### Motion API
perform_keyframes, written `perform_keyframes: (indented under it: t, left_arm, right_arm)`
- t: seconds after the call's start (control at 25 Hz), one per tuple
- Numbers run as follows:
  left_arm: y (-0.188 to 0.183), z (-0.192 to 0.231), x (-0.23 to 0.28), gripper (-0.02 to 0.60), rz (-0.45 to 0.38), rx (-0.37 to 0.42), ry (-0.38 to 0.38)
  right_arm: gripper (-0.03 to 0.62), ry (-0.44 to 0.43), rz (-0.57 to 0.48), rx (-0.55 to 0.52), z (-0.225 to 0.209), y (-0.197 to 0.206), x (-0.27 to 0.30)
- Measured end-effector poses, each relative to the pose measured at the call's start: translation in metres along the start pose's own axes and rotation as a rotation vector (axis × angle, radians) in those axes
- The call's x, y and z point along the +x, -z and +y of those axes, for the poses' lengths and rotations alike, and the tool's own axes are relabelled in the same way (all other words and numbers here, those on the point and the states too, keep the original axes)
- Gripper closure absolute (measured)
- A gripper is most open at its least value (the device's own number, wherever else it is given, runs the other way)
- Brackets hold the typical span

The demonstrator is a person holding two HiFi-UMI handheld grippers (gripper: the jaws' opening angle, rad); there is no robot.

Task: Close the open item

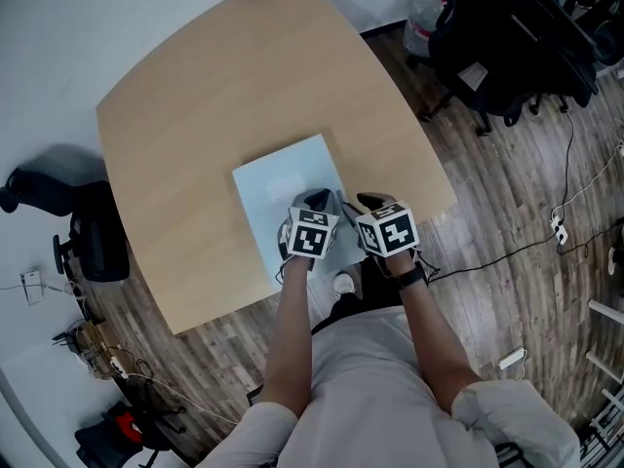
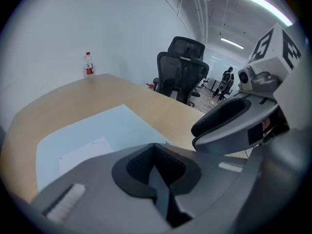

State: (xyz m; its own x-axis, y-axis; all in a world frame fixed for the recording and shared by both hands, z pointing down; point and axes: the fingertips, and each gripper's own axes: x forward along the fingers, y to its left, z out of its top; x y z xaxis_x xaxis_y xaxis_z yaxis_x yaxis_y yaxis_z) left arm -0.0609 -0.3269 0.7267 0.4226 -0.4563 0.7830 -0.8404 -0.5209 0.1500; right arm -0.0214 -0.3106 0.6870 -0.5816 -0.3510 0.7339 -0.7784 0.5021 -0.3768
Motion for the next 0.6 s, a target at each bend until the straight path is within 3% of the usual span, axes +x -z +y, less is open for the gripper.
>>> perform_keyframes:
  t: [0.16, 0.28, 0.48, 0.6]
  left_arm:
    - [-0.010, 0.005, -0.015, 0.572, -0.044, -0.005, -0.035]
    - [-0.023, 0.014, -0.048, 0.572, -0.123, -0.065, -0.069]
    - [-0.046, 0.029, -0.114, 0.572, -0.308, -0.182, -0.092]
    - [-0.060, 0.032, -0.152, 0.572, -0.415, -0.194, -0.112]
  right_arm:
    - [0.444, 0.002, -0.064, -0.012, 0.003, -0.013, -0.012]
    - [0.466, 0.020, -0.101, -0.038, 0.007, -0.023, -0.019]
    - [0.490, 0.034, -0.195, -0.076, 0.027, -0.044, -0.037]
    - [0.508, 0.038, -0.258, -0.101, 0.042, -0.057, -0.049]
